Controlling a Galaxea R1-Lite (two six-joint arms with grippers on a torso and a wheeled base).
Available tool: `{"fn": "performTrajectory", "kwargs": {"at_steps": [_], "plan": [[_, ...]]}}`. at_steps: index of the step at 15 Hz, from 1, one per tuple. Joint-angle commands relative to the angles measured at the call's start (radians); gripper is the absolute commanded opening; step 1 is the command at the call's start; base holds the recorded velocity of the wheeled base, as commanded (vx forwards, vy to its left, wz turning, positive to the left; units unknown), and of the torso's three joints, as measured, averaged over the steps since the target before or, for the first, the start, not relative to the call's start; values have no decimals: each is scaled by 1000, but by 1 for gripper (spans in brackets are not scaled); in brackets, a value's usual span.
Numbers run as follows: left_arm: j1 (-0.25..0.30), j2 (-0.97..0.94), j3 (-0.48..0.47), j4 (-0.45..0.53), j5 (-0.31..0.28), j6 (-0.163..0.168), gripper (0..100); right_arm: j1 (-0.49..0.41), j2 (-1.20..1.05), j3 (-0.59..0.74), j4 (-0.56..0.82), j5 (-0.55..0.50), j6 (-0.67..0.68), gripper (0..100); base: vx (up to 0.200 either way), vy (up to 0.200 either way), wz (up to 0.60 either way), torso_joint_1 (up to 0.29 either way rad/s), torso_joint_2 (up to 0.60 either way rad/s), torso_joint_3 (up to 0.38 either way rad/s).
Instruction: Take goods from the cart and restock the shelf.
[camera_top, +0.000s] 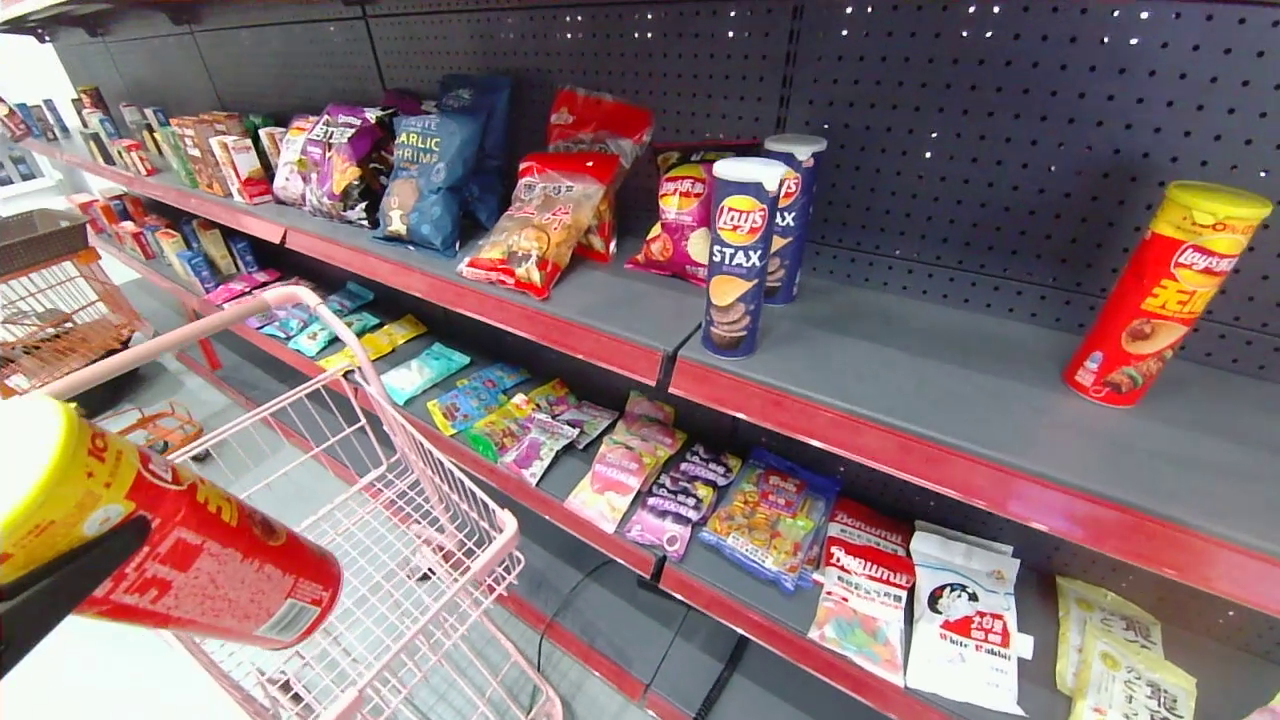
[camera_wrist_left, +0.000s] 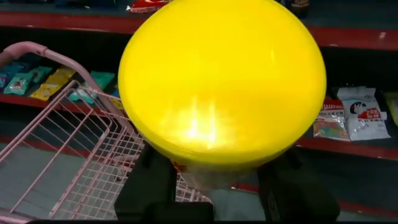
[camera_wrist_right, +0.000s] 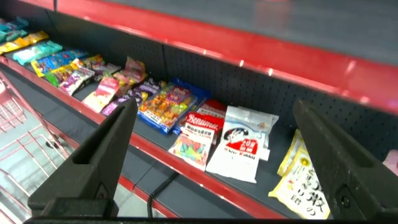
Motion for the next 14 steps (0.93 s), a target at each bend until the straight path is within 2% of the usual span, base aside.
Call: {"fn": "performTrajectory", "kwargs": {"at_steps": [1, 4, 9, 11, 14], "plan": [[1, -70, 0, 29, 3, 0, 0, 0, 1, 0, 0, 1, 0, 100, 0, 0, 0, 256, -608, -364], [2, -67, -13, 30, 8, 1, 0, 0, 1, 0, 0, -1, 1, 100, 0, 0, 0, 186, -461, -274], [1, -39, -41, 41, 5, 3, 0, 0, 1, 0, 0, 1, 3, 100, 0, 0, -600, 53, -118, -70], [10, 7, -75, 38, 55, 13, 0, 0, 1, 0, 0, 1, 3, 100, 0, 0, -600, 19, 7, 2], [8, 32, -110, 38, 59, 32, 0, 0, 1, 0, 0, 4, 3, 100, 0, 0, -600, 5, -2, -2]]}}
